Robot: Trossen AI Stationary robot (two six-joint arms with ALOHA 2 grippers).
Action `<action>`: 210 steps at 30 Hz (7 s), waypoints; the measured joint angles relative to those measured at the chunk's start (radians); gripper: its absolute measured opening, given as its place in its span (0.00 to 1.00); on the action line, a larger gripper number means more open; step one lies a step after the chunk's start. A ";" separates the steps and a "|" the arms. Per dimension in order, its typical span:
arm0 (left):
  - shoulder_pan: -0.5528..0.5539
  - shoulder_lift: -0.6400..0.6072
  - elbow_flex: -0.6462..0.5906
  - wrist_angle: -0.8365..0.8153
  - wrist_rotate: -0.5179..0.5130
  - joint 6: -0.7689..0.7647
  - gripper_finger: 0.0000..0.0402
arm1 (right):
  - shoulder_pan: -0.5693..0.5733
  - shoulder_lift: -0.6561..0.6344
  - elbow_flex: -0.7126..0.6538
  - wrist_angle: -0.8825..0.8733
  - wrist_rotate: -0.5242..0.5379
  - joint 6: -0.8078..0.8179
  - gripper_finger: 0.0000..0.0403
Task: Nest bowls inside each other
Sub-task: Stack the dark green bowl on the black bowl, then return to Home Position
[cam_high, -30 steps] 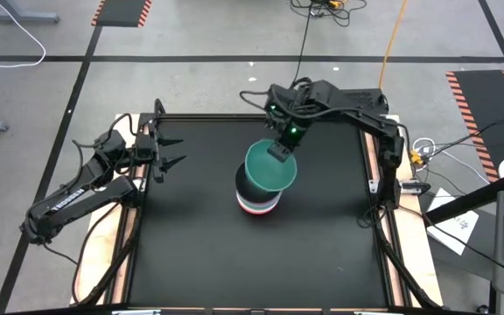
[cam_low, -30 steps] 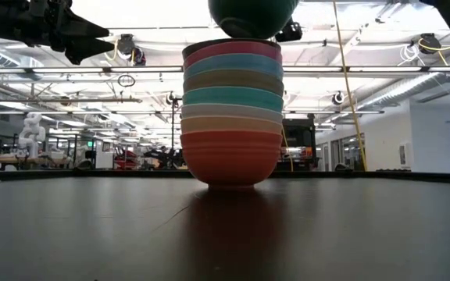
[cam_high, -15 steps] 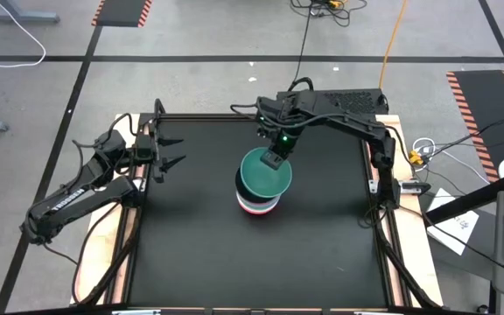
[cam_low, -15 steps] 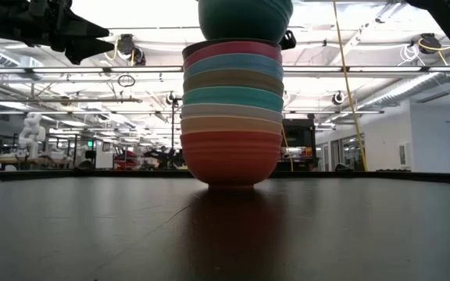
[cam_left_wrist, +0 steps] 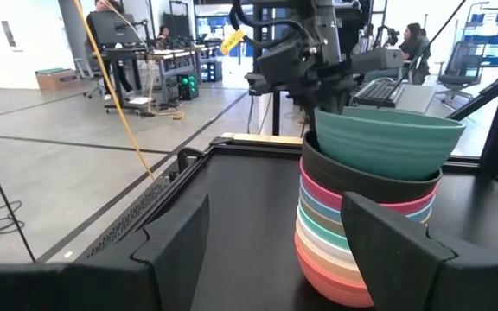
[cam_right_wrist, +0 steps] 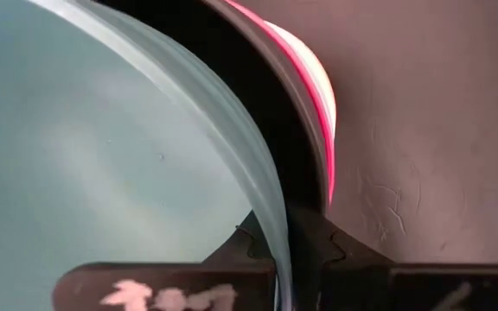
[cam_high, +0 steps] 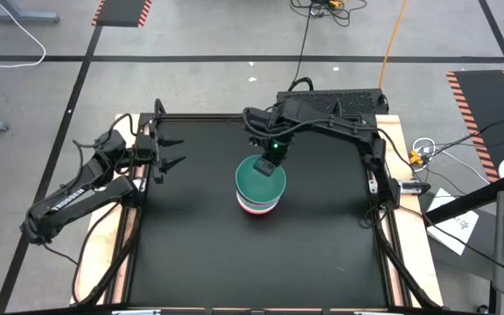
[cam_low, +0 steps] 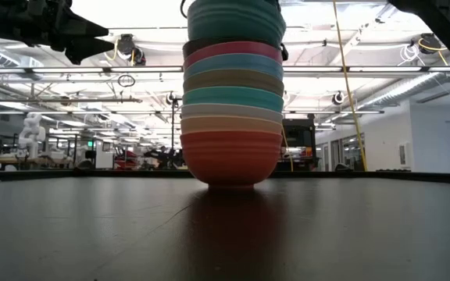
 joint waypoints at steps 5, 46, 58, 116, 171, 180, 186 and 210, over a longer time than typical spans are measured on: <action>-0.003 0.000 0.000 -0.001 0.007 -0.003 0.66 | 0.002 0.012 0.000 -0.008 0.002 -0.006 0.00; -0.049 0.000 0.000 -0.017 -0.016 0.009 0.66 | -0.059 -0.228 0.003 0.163 0.210 -0.042 0.52; -0.049 0.093 0.000 0.002 0.064 0.100 0.66 | 0.070 -0.485 -0.426 0.539 0.338 -0.378 0.52; -0.208 0.162 0.000 0.127 -0.182 0.368 0.66 | -0.413 -1.696 -2.272 1.961 -0.130 -0.306 0.52; -0.381 0.152 0.001 -0.017 -0.556 0.396 0.66 | 0.022 -1.720 -2.154 1.862 -0.131 -0.396 0.52; -0.400 -0.076 -0.049 -0.037 -0.470 0.348 0.66 | 0.022 -1.950 -2.250 1.794 -0.134 -0.323 0.52; -0.400 -0.262 -0.184 -0.008 -0.463 0.250 0.66 | 0.046 -2.021 -2.252 1.743 -0.184 -0.324 0.52; -0.441 -0.325 -0.236 -0.110 -0.403 0.237 0.66 | 0.038 -2.080 -2.164 1.382 0.136 -0.465 0.36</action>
